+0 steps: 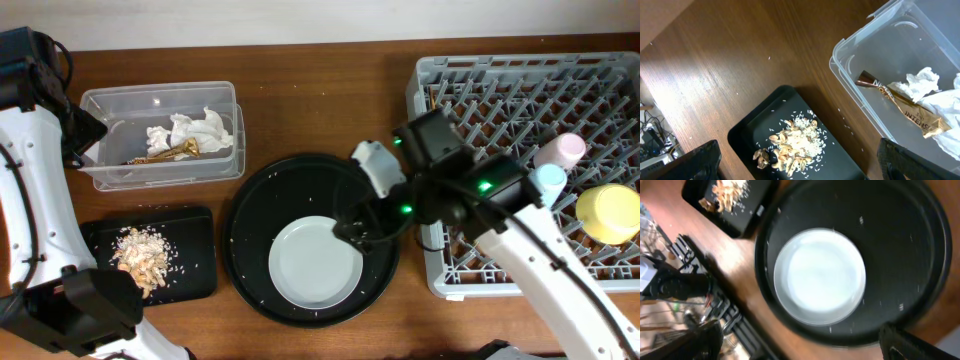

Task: Sort waste into correct bins and load items into the dishwasher rack
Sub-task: 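Reach the right gripper to the white plate and grasp its rim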

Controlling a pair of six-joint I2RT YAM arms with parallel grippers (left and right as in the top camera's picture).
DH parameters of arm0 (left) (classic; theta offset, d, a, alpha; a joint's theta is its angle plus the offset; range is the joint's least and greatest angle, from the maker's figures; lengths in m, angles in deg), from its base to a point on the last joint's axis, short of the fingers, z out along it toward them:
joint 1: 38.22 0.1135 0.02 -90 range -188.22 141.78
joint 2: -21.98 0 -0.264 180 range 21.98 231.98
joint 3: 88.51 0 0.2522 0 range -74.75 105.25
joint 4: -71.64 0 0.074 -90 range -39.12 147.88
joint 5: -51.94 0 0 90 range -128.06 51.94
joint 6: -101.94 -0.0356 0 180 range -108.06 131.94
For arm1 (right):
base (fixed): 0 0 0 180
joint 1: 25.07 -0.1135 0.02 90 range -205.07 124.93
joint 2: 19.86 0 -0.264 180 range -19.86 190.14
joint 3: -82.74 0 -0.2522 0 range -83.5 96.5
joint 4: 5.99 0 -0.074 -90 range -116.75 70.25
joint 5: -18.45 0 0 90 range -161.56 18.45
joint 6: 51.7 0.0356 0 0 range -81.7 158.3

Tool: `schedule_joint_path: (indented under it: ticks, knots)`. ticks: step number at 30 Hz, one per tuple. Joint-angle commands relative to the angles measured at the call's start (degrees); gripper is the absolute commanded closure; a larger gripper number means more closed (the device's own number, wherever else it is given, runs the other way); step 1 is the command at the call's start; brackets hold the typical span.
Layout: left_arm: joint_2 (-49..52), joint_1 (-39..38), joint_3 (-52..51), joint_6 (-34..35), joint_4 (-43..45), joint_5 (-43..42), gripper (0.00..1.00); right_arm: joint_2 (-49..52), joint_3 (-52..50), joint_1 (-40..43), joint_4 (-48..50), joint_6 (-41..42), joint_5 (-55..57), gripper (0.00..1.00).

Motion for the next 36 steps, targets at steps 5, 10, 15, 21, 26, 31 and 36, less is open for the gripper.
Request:
schedule_joint_path:
  ticks: [5, 10, 15, 21, 26, 31, 36]
  knots:
    - [-0.24, 0.15, 0.52, 0.15, -0.11, 0.39, 0.01, 11.47, -2.47, -6.60, 3.80, 10.47, 13.86, 0.08]
    - [-0.24, 0.15, 0.52, 0.15, -0.09, 0.39, 0.01, 21.11, -2.47, -6.67, 5.20, 11.08, 13.86, 0.18]
    - [-0.24, 0.15, 0.52, 0.15, -0.11, 0.39, 0.01, 27.69, -2.47, -6.67, 5.33, 11.02, 13.90, 0.39]
    - [-0.24, 0.15, 0.52, 0.15, -0.11, 0.39, 0.01, 33.16, -2.51, -6.60, 5.73, 11.04, 18.27, 0.48]
    - [-0.24, 0.15, 0.52, 0.15, -0.11, 0.39, 0.01, 35.10, -2.51, -6.56, 7.30, 11.06, 18.38, 0.48]
    - [-0.24, 0.15, 0.52, 0.15, -0.09, 0.39, 0.01, 35.39, -2.51, -6.51, 8.07, 11.06, 19.91, 0.47]
    - [-0.24, 0.15, 0.52, 0.15, -0.09, 0.39, 0.01, 35.82, -2.51, -6.54, 8.81, 11.21, 20.55, 0.48]
